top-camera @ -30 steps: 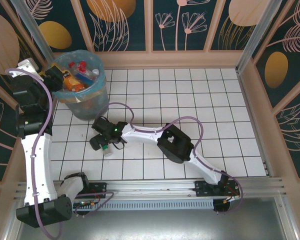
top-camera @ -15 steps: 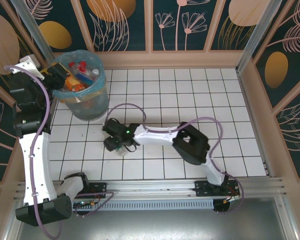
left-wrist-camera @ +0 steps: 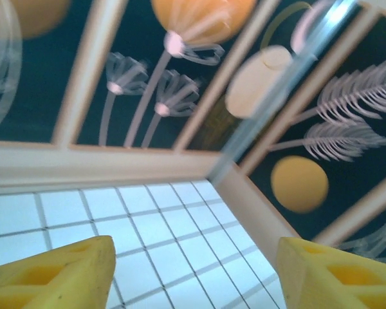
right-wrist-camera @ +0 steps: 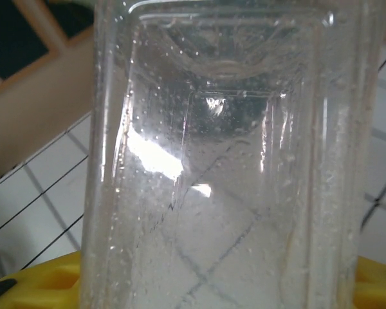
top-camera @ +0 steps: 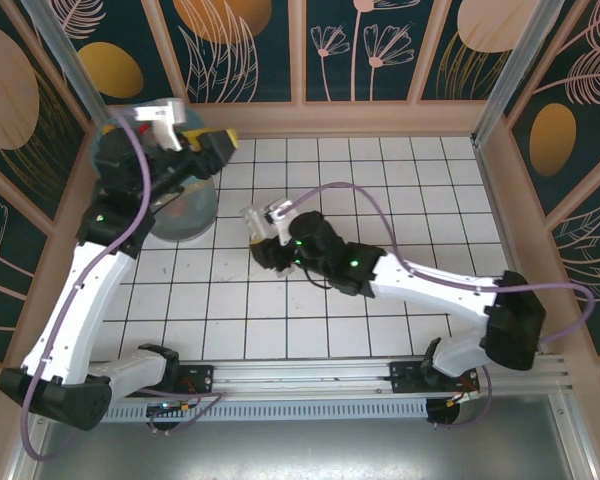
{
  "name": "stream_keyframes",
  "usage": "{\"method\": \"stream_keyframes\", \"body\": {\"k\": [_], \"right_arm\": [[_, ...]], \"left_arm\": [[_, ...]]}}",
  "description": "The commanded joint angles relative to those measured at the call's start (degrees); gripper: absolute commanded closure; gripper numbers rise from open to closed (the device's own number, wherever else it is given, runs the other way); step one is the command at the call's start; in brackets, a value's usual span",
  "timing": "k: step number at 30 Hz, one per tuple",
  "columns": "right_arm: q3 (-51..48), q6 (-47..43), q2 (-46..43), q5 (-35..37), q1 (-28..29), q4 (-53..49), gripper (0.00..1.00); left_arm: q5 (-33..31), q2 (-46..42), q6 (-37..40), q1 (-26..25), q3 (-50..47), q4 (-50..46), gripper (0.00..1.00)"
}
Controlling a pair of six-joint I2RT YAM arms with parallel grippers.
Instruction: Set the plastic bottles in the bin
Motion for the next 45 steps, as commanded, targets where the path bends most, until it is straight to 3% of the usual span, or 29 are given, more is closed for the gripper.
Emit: {"method": "stream_keyframes", "body": {"k": [1, 5, 10, 15, 25, 29, 33, 35, 37, 41, 45], "right_arm": [[-4.9, -4.9, -7.5, 4.2, -1.7, 10.8, 0.45], [-9.4, -5.5, -13.7, 1.8, -4.7, 17.7, 0.46], [-12.4, -9.5, -17.6, -0.3, -5.0, 23.5, 0.46], [-10.8, -10.9, -17.5, 0.1, -5.0, 22.1, 0.47], [-10.6, -11.1, -17.6, -1.1, -4.5, 22.2, 0.47], [-10.7, -11.2, -17.6, -0.9, -4.2, 22.1, 0.45], [-10.8, -10.9, -17.6, 0.1, -4.3, 21.9, 0.39], [-10.8, -10.3, -17.7, 1.5, -4.1, 21.3, 0.27], [-11.1, -10.1, -17.9, 3.6, -4.1, 21.3, 0.04], [-12.6, -10.3, -18.8, 7.8, -3.5, 22.9, 0.01], [-14.2, -10.4, -20.5, 10.0, -3.3, 24.4, 0.01]], "left_arm": [[7.0, 1.1, -0.1, -4.0, 0.8, 5.3, 0.27], [12.6, 0.9, 0.0, -7.9, -2.7, 10.3, 0.14], [14.7, 3.0, 2.0, -11.3, -3.5, 9.3, 0.13], [16.0, 4.9, 5.4, -14.4, -2.8, 6.9, 0.13], [14.6, 6.9, 7.9, -15.7, -2.2, 3.0, 0.17], [13.1, 7.7, 7.7, -15.9, -1.9, 2.0, 0.27], [7.8, 7.3, 7.0, -15.8, -1.5, 2.3, 0.44], [5.5, 6.9, 6.5, -15.8, -0.7, 2.2, 0.51], [3.5, 6.3, 5.8, -15.8, 0.8, 2.5, 0.59], [-4.2, 5.3, 5.5, -15.7, 5.4, 1.2, 0.60], [-19.6, 5.6, 9.0, -15.4, 14.6, -4.3, 0.62]]}}
